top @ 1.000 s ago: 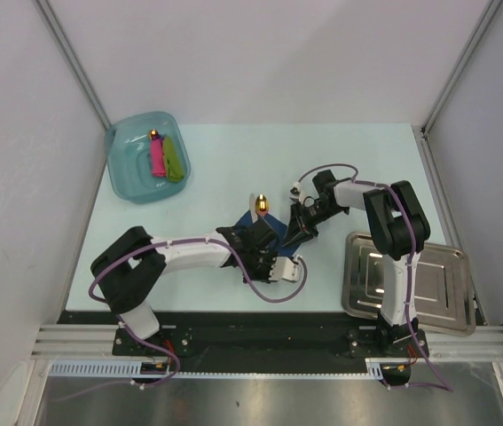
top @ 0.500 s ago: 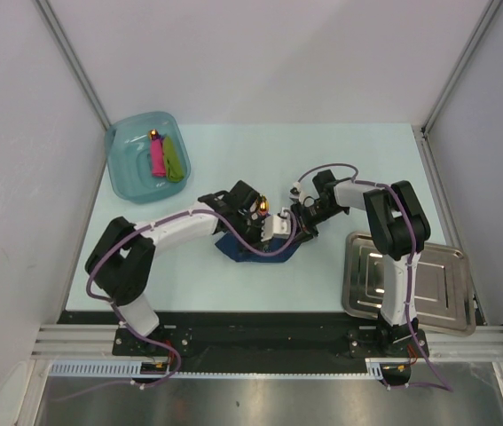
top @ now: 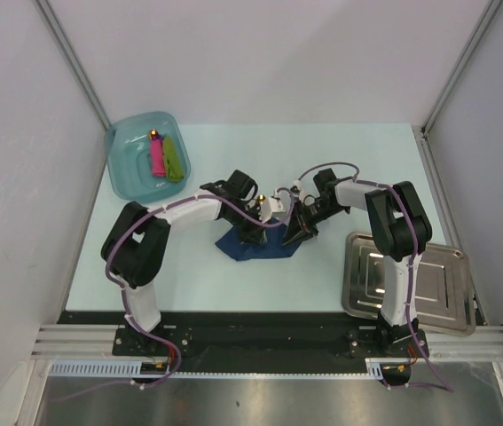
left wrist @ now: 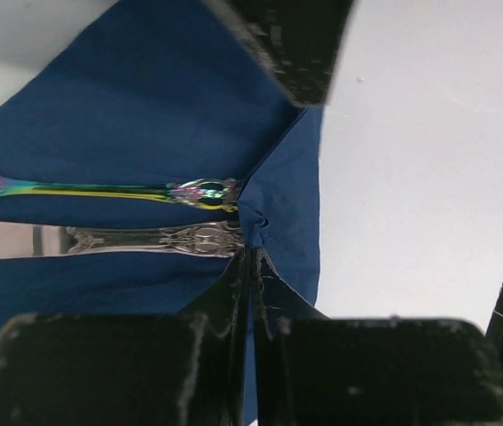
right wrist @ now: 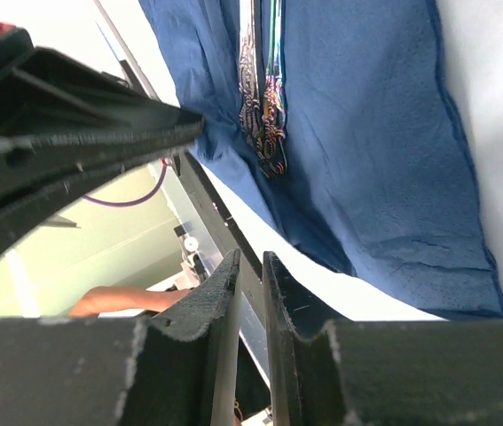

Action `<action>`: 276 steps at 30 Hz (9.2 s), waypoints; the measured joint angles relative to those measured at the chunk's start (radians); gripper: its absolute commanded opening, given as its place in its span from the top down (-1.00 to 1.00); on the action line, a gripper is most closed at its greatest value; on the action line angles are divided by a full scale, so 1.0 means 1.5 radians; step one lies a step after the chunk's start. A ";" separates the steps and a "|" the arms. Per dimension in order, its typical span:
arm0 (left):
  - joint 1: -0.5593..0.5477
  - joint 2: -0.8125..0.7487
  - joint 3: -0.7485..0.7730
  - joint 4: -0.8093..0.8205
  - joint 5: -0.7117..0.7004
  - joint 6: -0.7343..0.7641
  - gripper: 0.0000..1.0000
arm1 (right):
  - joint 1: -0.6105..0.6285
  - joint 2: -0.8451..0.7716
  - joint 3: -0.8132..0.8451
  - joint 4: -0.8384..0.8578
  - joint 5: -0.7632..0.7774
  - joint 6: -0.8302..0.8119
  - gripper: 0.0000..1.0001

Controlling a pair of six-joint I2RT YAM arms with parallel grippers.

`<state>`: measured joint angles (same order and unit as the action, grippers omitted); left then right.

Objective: Place the utensils on the paper napkin and roll it up

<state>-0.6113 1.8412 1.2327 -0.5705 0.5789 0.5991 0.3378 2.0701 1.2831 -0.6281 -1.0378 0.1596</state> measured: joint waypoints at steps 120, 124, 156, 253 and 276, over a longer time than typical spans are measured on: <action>0.216 0.077 -0.183 0.170 0.267 -0.492 0.82 | 0.102 0.043 0.022 0.019 0.099 -0.001 1.00; 0.217 0.077 -0.183 0.169 0.267 -0.492 0.83 | 0.108 0.043 0.028 0.023 0.094 0.005 1.00; 0.130 0.031 -0.227 0.494 0.350 -0.682 0.47 | 0.074 0.069 0.035 0.020 0.070 0.016 1.00; 0.148 0.213 -0.258 0.887 0.291 -1.022 0.81 | 0.081 0.078 0.076 0.034 0.113 0.053 1.00; 0.150 0.214 -0.249 0.860 0.297 -1.010 0.88 | 0.041 0.008 0.029 -0.070 0.192 -0.053 0.57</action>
<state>-0.3859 2.1624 0.8589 0.7193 1.0248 -0.9165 0.3996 2.0823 1.3262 -0.7334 -0.7498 0.0803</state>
